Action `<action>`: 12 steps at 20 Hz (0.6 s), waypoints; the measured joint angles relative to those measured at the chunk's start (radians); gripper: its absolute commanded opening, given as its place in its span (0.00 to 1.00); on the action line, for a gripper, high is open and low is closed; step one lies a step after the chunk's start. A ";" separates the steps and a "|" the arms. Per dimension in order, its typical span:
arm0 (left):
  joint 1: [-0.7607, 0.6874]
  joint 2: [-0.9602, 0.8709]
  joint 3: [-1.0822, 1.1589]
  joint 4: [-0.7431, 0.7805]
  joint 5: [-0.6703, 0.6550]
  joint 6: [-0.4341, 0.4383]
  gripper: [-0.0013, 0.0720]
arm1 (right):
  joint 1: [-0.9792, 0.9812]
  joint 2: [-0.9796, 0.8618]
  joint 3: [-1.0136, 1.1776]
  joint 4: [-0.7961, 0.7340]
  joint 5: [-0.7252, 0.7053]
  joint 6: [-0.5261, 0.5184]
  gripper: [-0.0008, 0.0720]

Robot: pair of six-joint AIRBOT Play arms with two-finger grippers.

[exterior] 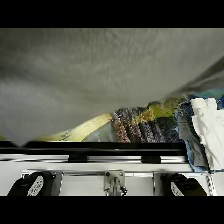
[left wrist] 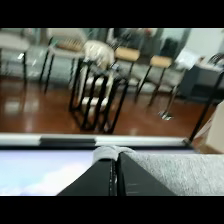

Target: Fold the shirts.

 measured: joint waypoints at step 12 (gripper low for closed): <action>0.000 -0.101 -0.624 0.169 0.066 -0.036 0.06 | 0.001 -0.568 0.002 -0.137 0.183 0.047 0.09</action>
